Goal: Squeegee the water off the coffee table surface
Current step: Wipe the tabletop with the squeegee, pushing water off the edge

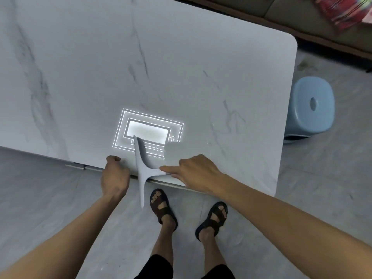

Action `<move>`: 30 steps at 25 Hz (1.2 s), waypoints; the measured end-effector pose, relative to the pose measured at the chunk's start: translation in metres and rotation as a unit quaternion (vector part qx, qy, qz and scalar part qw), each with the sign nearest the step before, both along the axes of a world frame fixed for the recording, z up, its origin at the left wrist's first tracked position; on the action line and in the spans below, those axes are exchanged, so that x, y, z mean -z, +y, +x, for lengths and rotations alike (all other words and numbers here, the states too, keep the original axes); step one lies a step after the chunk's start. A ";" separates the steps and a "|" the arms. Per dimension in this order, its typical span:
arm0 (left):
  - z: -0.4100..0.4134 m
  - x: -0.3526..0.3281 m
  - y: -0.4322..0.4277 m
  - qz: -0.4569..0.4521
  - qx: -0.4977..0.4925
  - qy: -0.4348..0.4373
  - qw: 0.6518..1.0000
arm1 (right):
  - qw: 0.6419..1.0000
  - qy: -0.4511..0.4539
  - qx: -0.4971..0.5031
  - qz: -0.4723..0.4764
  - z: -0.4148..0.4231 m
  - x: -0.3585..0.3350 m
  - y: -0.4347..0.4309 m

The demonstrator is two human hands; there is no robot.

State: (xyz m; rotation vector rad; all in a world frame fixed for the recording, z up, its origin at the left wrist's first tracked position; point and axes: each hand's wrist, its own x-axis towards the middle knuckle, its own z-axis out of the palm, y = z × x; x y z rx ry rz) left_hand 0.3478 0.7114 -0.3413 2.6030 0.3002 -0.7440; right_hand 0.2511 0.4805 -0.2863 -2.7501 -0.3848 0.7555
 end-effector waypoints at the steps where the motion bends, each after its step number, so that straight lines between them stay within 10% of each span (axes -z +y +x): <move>1: 0.004 0.002 0.009 -0.001 0.000 0.008 1.000 | 1.000 -0.008 -0.007 0.007 0.015 0.007 0.017; 19: -0.004 -0.020 -0.105 -0.074 0.195 0.140 0.968 | 0.955 0.020 0.280 -0.092 -0.093 -0.046 -0.184; 30: 0.025 0.018 -0.277 -0.108 0.224 0.052 0.967 | 0.767 -0.009 0.638 0.060 0.128 0.002 -0.387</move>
